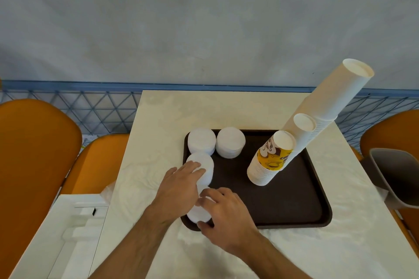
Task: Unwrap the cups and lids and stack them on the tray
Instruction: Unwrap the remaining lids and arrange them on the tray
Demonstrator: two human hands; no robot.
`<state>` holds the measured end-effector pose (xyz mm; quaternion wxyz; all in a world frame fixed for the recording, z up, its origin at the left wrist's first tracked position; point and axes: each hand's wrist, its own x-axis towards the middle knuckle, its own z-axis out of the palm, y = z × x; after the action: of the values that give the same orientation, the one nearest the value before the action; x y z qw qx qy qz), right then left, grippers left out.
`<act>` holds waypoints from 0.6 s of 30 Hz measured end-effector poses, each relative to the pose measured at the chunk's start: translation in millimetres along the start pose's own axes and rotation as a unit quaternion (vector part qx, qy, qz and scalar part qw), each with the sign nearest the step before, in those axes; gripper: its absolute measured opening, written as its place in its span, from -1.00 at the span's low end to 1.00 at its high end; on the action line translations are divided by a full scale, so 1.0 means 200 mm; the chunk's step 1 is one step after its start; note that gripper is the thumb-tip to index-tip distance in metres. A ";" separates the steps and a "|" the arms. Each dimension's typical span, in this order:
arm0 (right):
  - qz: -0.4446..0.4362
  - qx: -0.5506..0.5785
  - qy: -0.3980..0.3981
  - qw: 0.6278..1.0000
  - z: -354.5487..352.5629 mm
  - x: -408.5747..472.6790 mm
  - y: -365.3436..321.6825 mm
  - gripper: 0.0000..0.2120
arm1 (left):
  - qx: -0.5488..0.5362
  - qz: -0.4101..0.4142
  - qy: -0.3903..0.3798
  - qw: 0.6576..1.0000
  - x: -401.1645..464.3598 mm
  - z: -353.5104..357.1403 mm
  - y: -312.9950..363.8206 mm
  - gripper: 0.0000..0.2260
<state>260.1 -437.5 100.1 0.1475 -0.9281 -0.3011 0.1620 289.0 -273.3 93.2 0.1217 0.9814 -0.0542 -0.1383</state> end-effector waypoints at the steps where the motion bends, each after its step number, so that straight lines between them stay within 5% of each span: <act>1: 0.004 0.004 -0.004 1.000 0.01 0.00 0.00 -0.56 | 0.010 0.000 -0.001 1.000 0.00 0.00 0.00 -0.48; 18: 0.177 -0.020 0.052 0.983 -0.08 0.04 0.22 -0.56 | 0.041 -0.035 0.011 0.998 0.00 -0.01 0.08 -0.43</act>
<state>294.8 -470.4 96.9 0.1132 -0.9767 -0.1275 0.1305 288.1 -288.1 98.2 0.0765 0.9884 -0.0240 -0.1293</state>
